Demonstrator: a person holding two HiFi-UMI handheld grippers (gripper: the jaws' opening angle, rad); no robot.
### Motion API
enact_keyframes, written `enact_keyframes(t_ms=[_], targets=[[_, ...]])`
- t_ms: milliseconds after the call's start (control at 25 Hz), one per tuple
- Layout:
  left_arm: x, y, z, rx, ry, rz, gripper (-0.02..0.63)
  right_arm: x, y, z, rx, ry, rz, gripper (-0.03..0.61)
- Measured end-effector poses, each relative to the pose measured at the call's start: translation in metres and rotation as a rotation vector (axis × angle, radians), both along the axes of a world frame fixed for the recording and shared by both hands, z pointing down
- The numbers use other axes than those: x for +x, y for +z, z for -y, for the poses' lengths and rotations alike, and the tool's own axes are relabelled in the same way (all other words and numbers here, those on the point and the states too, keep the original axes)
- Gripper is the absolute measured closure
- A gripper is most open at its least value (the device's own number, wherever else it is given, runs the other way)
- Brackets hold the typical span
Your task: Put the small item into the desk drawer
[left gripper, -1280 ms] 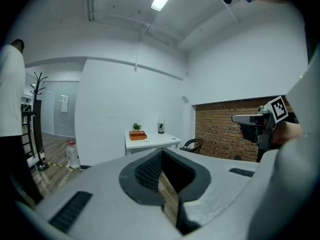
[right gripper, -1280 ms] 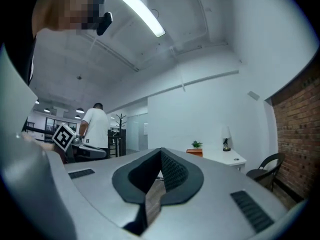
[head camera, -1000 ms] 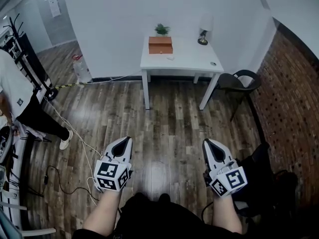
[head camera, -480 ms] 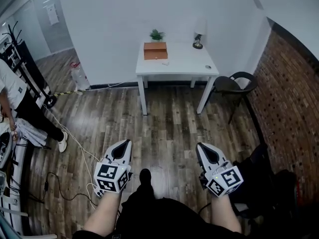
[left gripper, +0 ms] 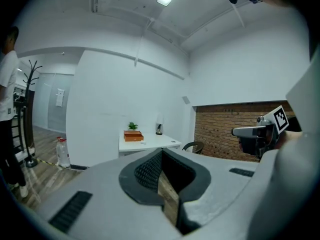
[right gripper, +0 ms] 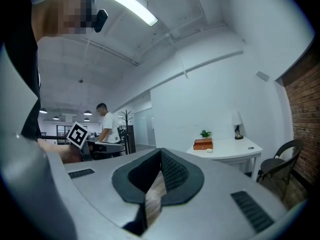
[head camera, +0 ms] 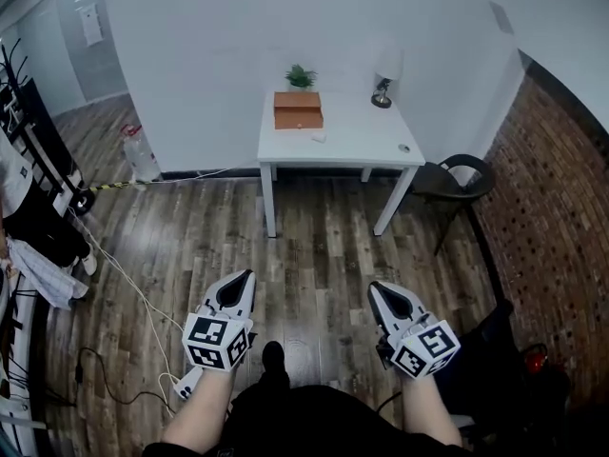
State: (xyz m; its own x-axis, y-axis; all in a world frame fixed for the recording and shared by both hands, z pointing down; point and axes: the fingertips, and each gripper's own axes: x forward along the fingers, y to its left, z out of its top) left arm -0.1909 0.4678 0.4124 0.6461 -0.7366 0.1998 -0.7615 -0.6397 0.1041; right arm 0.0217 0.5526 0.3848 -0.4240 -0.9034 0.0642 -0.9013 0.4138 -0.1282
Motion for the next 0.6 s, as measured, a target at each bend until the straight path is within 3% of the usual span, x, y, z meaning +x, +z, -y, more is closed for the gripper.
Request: enact_keyframes(t_ms=[240,600], targets=[[-0.035,-0.006,0.086,0.025,-0.016,0.01,0.611,-0.037,-0.005,0.093,-0.026,-0.055,-0.029,0.575],[-0.096,0.009,0.177,-0.036,-0.054,-0.013,0.611,-0.068,-0.013,0.196,-0.059,-0.05,-0.082,0.574]])
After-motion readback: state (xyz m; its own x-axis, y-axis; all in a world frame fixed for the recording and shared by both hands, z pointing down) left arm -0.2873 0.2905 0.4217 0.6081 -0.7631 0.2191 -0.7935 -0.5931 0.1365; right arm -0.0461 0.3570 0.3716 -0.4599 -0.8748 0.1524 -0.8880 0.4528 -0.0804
